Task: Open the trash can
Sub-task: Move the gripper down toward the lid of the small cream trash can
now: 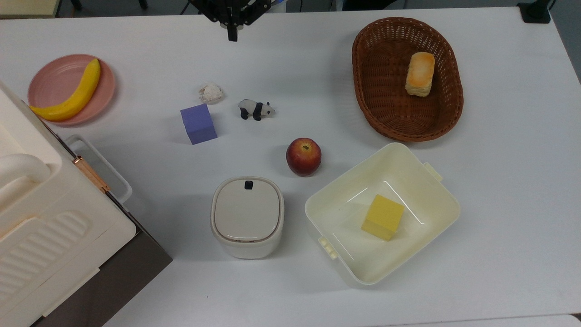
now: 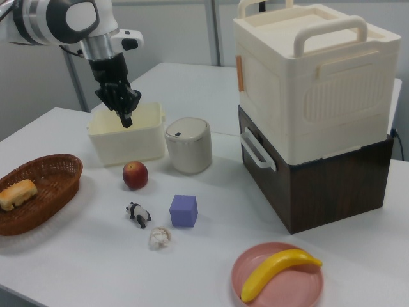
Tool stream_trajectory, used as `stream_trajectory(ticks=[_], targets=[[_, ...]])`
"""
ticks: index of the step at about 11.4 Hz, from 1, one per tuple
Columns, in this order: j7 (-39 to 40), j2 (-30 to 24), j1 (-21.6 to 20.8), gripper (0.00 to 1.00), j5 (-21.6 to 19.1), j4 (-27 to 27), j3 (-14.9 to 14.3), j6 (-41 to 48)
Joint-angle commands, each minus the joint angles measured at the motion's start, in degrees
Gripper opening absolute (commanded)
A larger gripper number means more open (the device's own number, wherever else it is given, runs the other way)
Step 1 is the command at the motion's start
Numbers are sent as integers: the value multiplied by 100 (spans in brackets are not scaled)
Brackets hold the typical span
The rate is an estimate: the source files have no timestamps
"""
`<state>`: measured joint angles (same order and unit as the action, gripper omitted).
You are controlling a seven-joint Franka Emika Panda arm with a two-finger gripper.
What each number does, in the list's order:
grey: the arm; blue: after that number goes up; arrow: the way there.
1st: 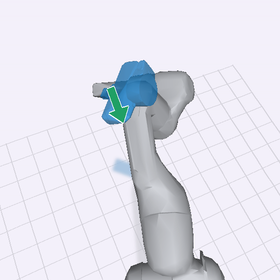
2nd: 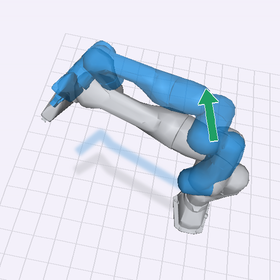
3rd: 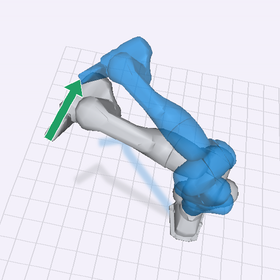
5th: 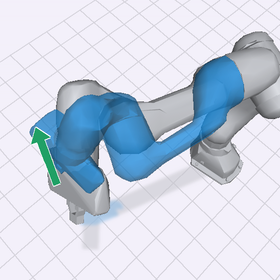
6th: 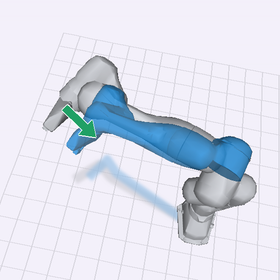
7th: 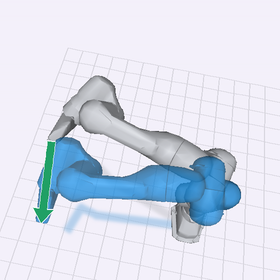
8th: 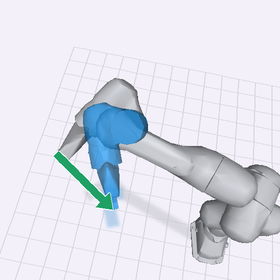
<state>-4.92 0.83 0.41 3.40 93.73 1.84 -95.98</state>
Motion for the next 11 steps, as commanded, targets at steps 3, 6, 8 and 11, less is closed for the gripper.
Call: stream_trajectory(ticks=[3,6,8,11], targets=[[-61,347,-6,0,-129,49,27,-1137],[-422,1127,3,0,-103,-335,44,-2090],[-413,1787,12,0,-76,-871,44,-2546],[-396,2246,21,0,-50,-1067,44,-3364]])
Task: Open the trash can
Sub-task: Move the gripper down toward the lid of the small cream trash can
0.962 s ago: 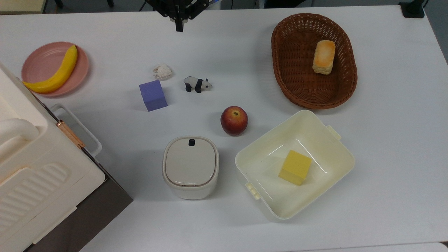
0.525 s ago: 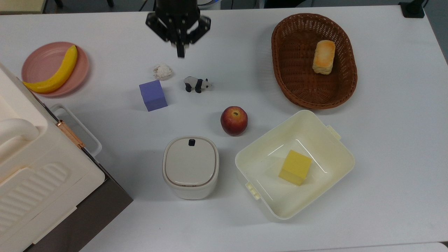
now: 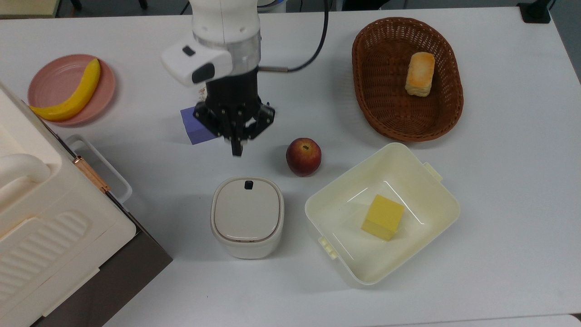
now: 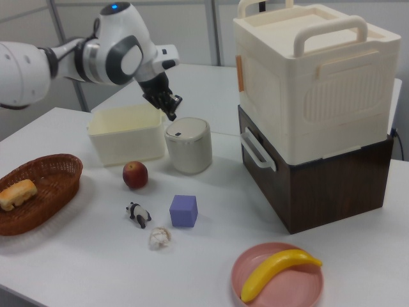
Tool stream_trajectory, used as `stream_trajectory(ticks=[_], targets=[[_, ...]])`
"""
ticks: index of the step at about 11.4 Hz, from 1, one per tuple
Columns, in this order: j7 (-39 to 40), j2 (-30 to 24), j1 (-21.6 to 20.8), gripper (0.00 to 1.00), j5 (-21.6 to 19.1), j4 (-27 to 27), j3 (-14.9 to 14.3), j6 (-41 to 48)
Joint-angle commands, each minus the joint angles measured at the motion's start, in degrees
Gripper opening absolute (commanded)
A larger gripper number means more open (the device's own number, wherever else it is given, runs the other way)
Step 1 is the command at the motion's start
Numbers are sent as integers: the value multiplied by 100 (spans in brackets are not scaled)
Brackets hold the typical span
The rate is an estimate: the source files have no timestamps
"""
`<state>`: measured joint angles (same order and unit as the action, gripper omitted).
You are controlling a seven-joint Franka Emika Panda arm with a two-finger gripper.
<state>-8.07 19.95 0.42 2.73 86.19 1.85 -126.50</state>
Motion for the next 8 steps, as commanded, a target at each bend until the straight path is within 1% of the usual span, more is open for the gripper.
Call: stream_trajectory(ticks=[1,8], targets=[[-72,395,11,0,26,-322,44,-366],[-46,580,-25,0,96,-322,44,-384]])
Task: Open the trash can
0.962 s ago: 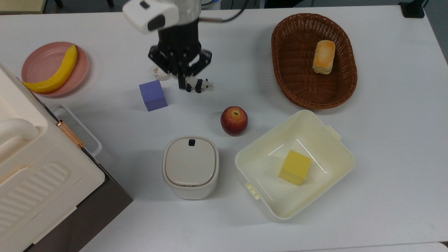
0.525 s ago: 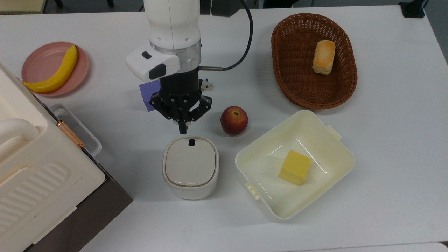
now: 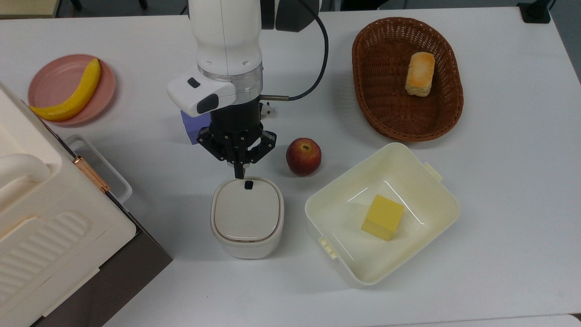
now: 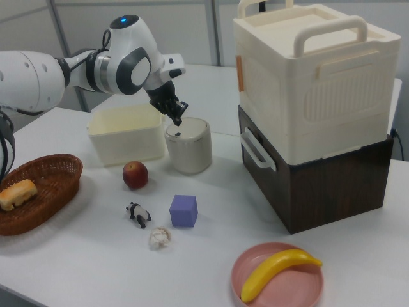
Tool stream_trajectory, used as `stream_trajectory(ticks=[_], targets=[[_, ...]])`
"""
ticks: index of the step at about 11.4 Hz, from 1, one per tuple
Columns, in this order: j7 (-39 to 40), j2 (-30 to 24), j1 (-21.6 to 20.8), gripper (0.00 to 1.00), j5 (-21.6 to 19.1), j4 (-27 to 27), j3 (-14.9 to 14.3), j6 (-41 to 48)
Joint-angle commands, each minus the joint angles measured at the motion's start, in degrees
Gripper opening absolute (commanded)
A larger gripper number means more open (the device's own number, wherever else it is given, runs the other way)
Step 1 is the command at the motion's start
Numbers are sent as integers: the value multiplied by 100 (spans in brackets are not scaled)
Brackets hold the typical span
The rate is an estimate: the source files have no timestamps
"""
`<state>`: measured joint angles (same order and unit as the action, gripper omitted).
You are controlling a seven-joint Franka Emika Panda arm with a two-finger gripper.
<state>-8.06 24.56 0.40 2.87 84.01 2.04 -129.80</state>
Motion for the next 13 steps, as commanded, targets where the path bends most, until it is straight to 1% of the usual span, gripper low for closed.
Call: stream_trajectory(ticks=[1,7,8,13], targets=[[-29,128,-31,0,83,-105,34,-54],[42,268,-49,0,188,-122,34,-63],[33,321,-49,0,205,-244,25,-63],[86,374,-49,0,206,-263,34,-63]])
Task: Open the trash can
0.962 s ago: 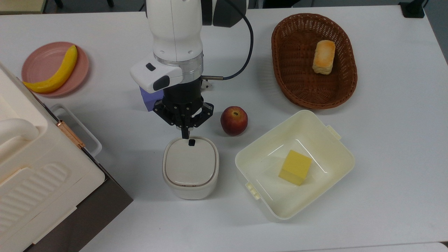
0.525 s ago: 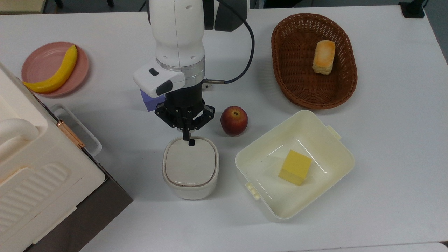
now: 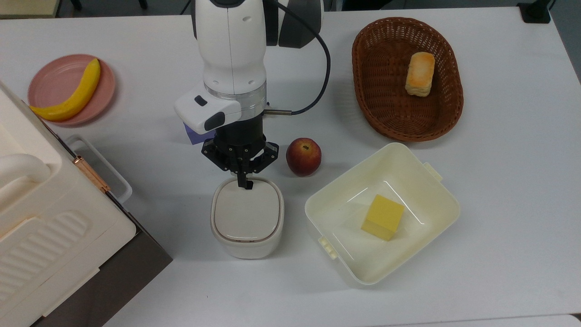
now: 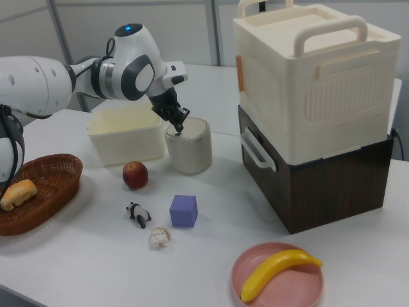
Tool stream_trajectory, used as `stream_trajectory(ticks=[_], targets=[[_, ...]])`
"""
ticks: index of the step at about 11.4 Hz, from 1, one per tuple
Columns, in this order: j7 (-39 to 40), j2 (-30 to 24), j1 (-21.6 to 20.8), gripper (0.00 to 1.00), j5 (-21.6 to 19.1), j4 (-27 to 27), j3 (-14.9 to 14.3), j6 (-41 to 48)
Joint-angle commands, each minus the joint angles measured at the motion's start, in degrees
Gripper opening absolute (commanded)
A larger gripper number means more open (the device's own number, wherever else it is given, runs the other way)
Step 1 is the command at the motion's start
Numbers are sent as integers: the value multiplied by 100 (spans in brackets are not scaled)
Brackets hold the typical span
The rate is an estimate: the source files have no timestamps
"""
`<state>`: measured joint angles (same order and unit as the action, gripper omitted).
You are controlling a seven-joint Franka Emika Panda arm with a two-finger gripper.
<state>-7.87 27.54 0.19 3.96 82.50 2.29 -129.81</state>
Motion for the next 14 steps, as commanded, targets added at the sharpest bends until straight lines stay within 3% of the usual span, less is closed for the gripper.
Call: stream_trajectory(ticks=[1,14], targets=[[67,120,-36,0,105,-112,9,-62],[49,190,-62,0,254,-85,18,-334]])
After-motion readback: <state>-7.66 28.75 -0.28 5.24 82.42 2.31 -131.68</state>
